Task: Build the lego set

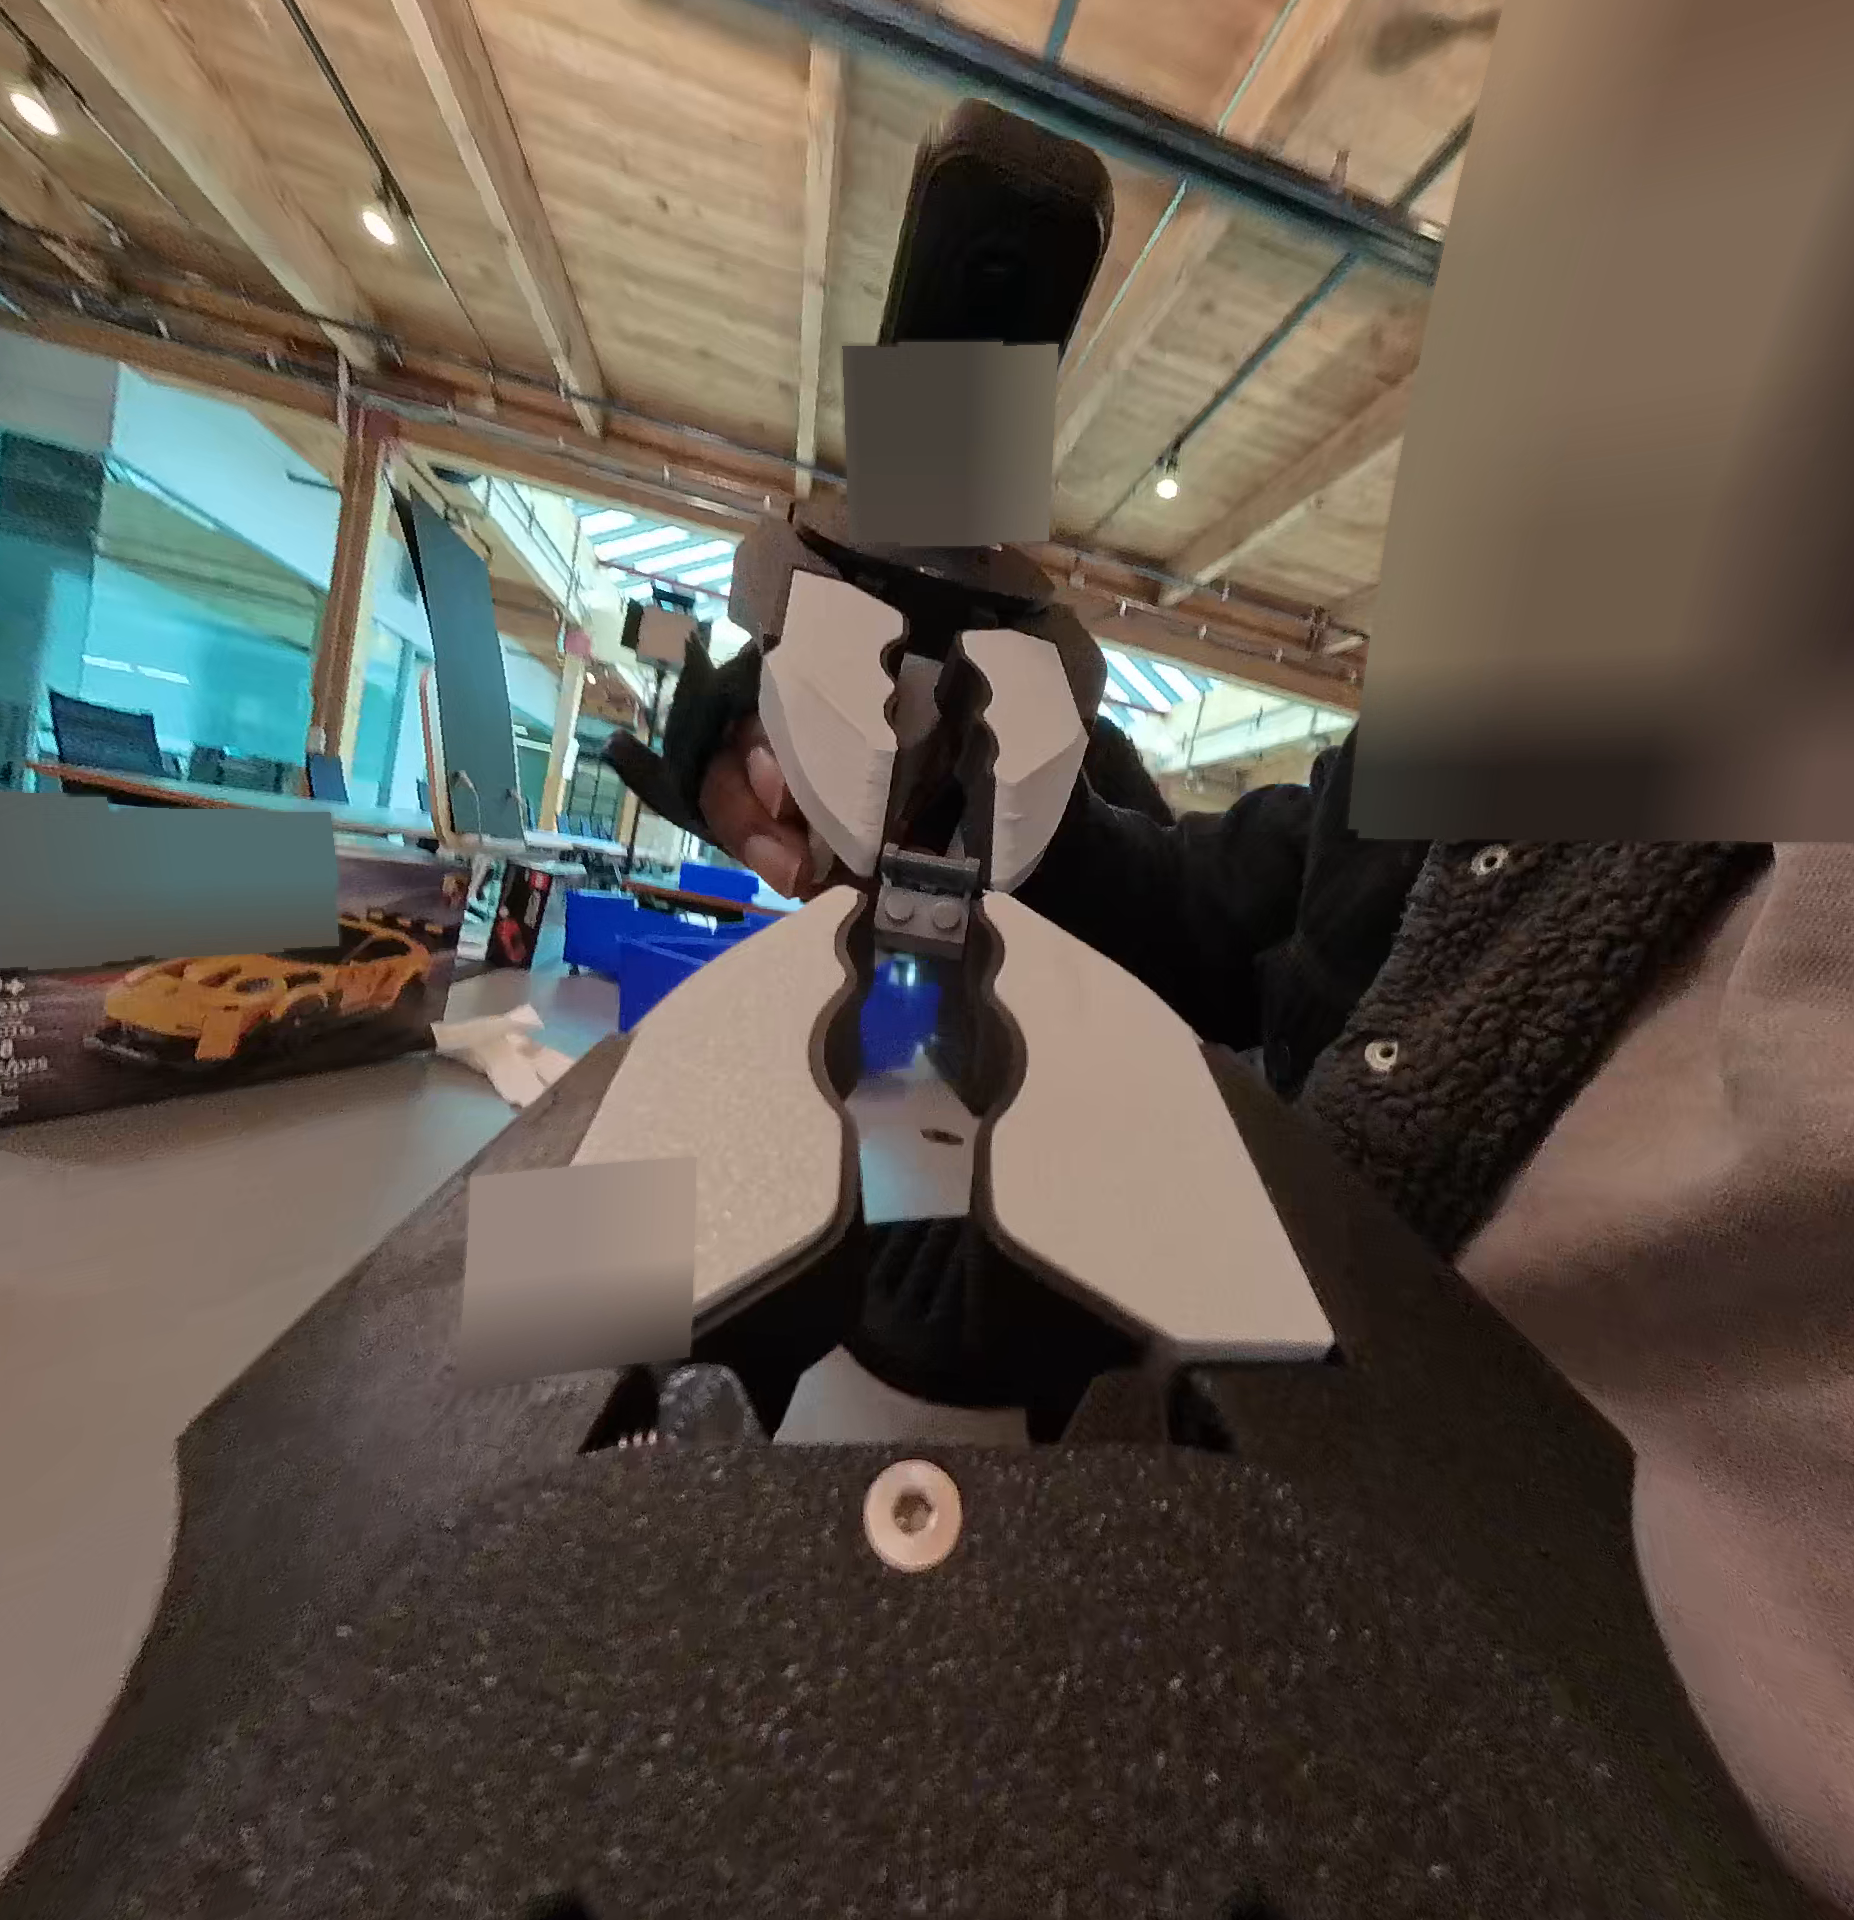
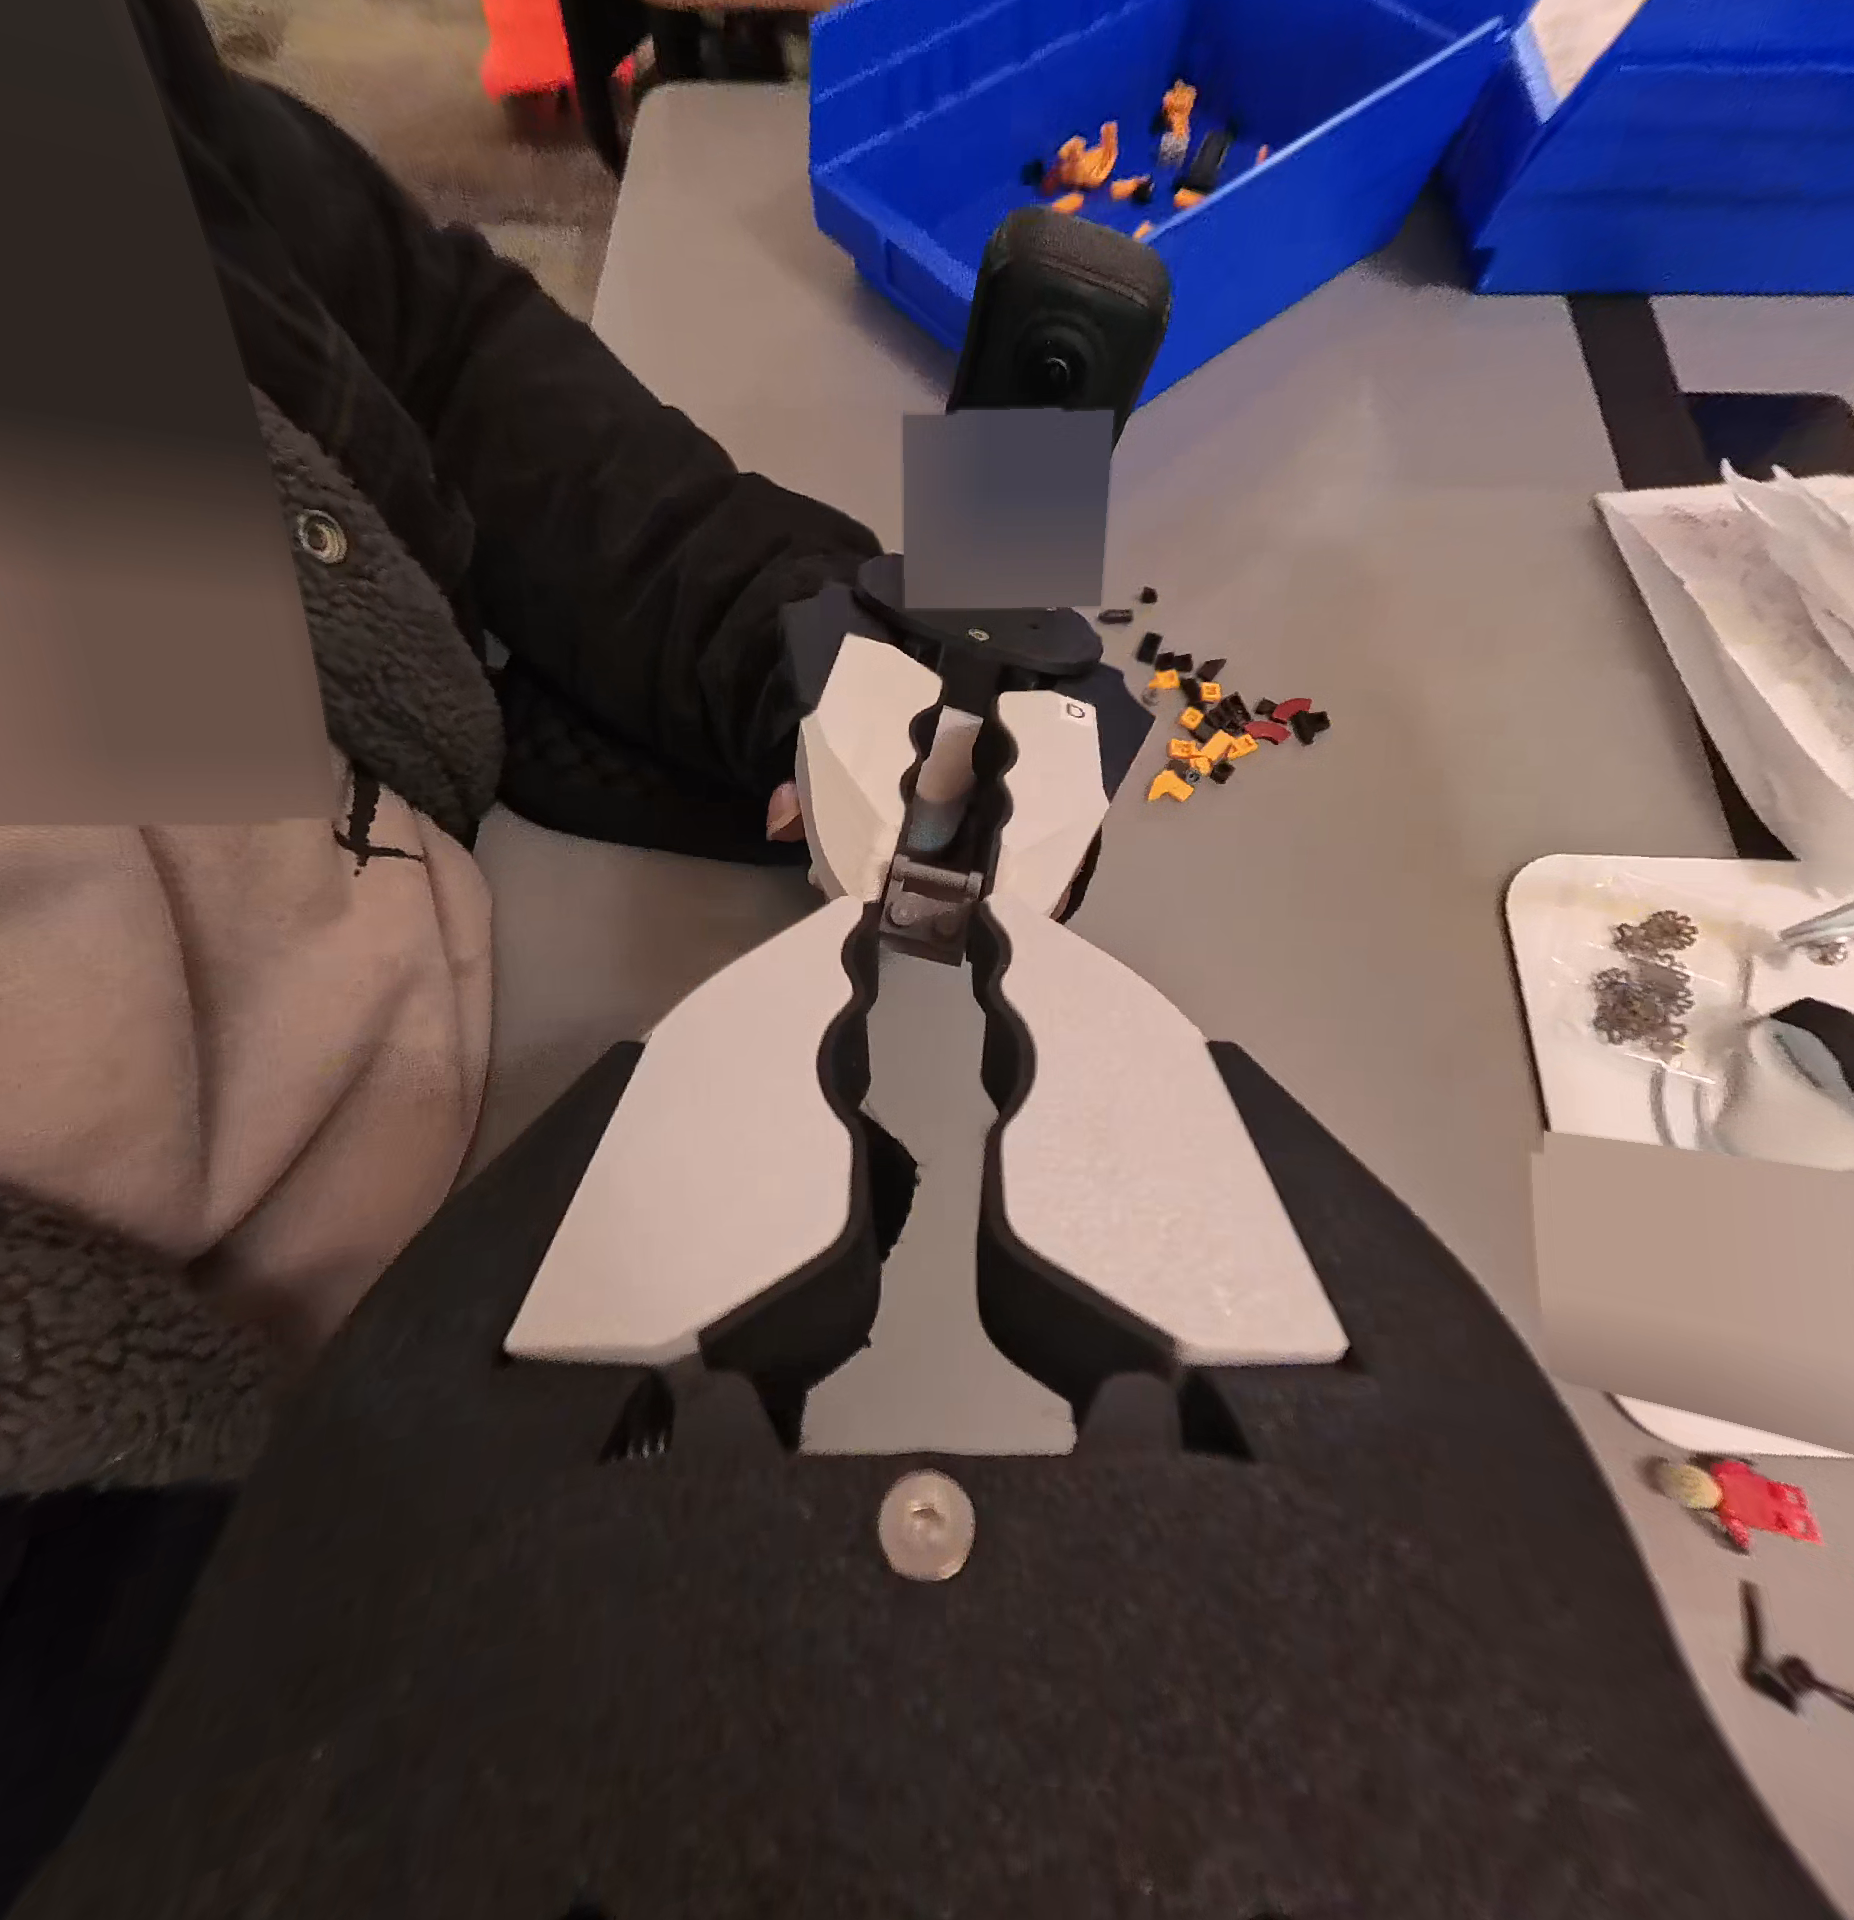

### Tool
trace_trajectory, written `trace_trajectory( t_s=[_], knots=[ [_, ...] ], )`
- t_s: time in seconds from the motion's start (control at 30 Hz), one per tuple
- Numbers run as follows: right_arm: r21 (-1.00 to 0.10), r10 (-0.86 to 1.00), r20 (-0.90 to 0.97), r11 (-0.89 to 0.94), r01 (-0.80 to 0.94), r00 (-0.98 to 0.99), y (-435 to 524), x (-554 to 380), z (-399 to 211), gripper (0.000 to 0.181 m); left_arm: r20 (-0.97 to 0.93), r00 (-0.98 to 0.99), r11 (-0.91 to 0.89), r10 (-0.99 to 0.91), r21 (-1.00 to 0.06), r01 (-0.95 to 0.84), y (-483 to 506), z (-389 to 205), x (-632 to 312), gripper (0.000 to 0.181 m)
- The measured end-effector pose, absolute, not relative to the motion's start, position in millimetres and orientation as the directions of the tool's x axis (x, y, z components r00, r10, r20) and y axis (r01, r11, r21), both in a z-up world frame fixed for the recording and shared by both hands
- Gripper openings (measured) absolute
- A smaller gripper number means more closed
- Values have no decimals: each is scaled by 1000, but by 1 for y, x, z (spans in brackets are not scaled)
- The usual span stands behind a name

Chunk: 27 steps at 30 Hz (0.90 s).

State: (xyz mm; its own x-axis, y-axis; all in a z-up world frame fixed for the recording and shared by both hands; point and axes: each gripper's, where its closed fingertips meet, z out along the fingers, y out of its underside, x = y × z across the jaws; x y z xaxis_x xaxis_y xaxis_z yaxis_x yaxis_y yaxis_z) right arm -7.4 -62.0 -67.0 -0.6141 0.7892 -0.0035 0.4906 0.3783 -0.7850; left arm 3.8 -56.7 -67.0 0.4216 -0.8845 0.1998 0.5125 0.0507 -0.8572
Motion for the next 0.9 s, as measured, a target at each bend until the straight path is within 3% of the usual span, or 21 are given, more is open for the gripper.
trace_trajectory(
  t_s=[0.3, 0.9],
  knots=[
    [-748, 749, -52, 409, 523, -661, -68, -23, -48, 19, 182, 465, 156, -866, -787, 597, -64, -46, -12, 17],
    [-763, 732, -147, 344, 547, -665, -71, -24, -44, 22, 167, 473, 179, -865, -778, 602, -66, -42, -14, 16]
  ],
)
